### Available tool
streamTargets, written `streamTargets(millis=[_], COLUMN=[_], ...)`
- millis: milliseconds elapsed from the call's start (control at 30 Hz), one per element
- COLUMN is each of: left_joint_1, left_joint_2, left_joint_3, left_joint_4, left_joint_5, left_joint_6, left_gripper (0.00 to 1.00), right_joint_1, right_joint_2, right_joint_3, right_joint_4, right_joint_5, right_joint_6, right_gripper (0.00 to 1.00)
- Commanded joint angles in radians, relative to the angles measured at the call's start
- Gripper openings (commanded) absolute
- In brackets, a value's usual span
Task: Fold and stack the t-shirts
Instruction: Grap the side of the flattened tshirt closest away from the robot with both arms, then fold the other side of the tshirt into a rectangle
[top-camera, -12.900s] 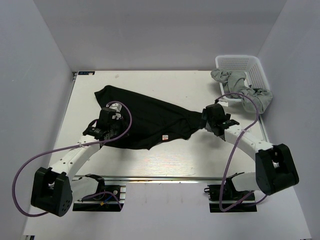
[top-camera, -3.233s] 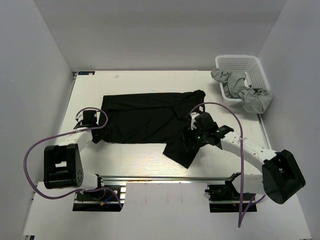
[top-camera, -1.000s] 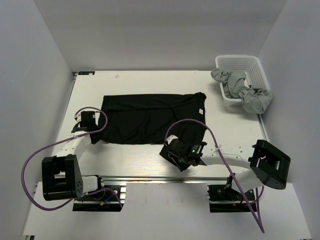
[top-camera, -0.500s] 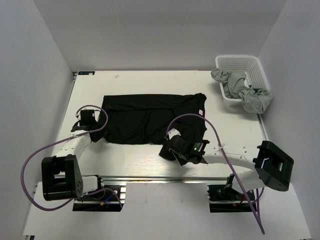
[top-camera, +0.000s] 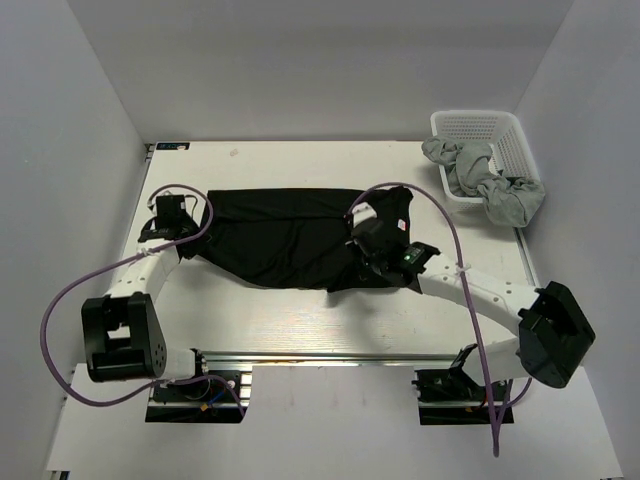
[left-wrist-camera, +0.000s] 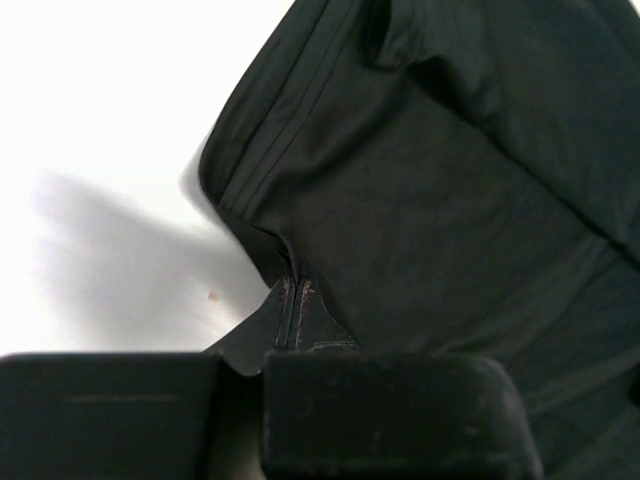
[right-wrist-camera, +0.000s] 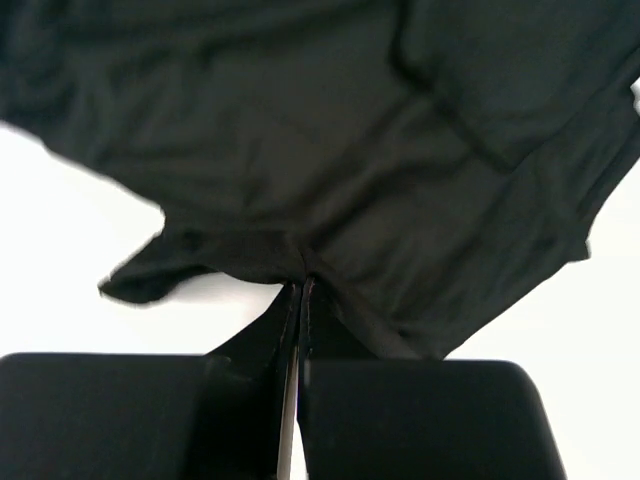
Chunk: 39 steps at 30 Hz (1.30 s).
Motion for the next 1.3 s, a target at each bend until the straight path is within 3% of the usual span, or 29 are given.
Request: streamTargets(millis=[0, 600, 1067, 1267], left_joint_1=[0.005, 0.005, 0.005, 0.005], left_joint_2=[0.032, 0.282, 0.497, 0.543], left_joint_3=[0.075, 0.333, 0.519, 0.583], left_joint_4=[0.006, -0.053, 0.000, 0.021], left_joint_5=[0.015, -0.059, -0.059, -0.129], left_joint_6=[-0.006, -0.034, -0.034, -0.043], left_gripper=[0.00, 0.00, 0.00, 0.00], right_joint_1=[-0.053, -0.329, -0.431, -0.465], right_joint_2=[0.034, 0.224, 0.448, 0.545], right_joint_3=[0.081, 0.348, 0.591, 0.677], right_joint_4=[0.050, 0.036, -0.027, -0.041], right_joint_5=[-0.023, -0.095, -0.166, -0.166], right_joint_6=[-0.038, -0.176, -0.250, -0.285], right_gripper=[0.00, 0.00, 0.00, 0.00])
